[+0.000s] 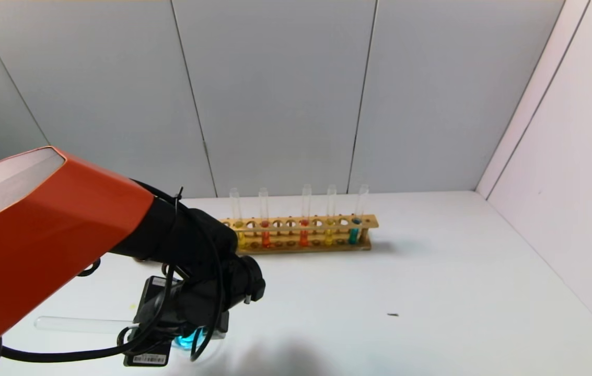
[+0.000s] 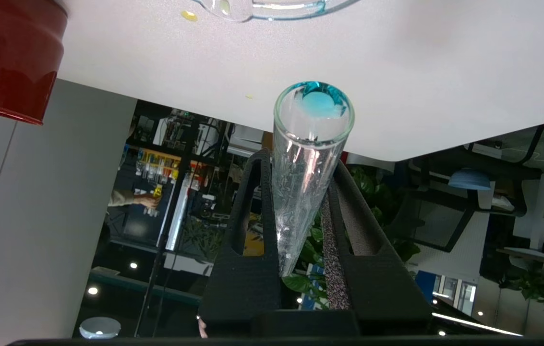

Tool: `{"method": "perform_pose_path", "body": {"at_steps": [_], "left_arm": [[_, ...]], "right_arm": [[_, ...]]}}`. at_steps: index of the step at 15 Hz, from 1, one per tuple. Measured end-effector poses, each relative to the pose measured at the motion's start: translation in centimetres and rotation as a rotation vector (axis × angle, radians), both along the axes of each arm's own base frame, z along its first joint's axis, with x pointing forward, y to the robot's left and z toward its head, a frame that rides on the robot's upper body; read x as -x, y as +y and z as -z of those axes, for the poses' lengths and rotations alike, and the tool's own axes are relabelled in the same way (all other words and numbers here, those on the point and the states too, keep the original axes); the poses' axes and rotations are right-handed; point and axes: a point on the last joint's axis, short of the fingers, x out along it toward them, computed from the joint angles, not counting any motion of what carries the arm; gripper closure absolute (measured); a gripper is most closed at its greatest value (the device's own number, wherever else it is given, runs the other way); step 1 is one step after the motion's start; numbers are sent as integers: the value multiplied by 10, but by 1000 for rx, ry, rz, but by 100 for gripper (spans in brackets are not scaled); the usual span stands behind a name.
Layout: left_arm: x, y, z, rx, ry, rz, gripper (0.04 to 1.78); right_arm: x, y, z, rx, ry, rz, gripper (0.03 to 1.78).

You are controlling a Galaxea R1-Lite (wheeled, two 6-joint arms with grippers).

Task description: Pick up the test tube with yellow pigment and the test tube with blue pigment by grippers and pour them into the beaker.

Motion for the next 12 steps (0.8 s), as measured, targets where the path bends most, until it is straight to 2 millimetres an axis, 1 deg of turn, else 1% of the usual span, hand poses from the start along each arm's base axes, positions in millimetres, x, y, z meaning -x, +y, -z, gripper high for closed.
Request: {"method": "perform_pose_path", "body": {"at_steps": [2, 3, 5, 7, 9, 12], "left_arm": [[0, 0, -6, 28, -29, -9, 152], [-1, 1, -13, 52, -61, -23, 152], [-9, 11, -36, 121, -158, -90, 152], [-17, 24, -63, 246, -282, -190, 152], [-19, 34, -87, 384, -421, -296, 152], [-13, 56, -122, 486, -562, -374, 152]], "right_arm": [[0, 0, 0, 0, 0, 0, 7], [0, 0, 0, 0, 0, 0, 7], [0, 0, 0, 0, 0, 0, 7], [0, 0, 0, 0, 0, 0, 7], [0, 0, 0, 0, 1, 0, 7], [0, 0, 0, 0, 0, 0, 7]]}}
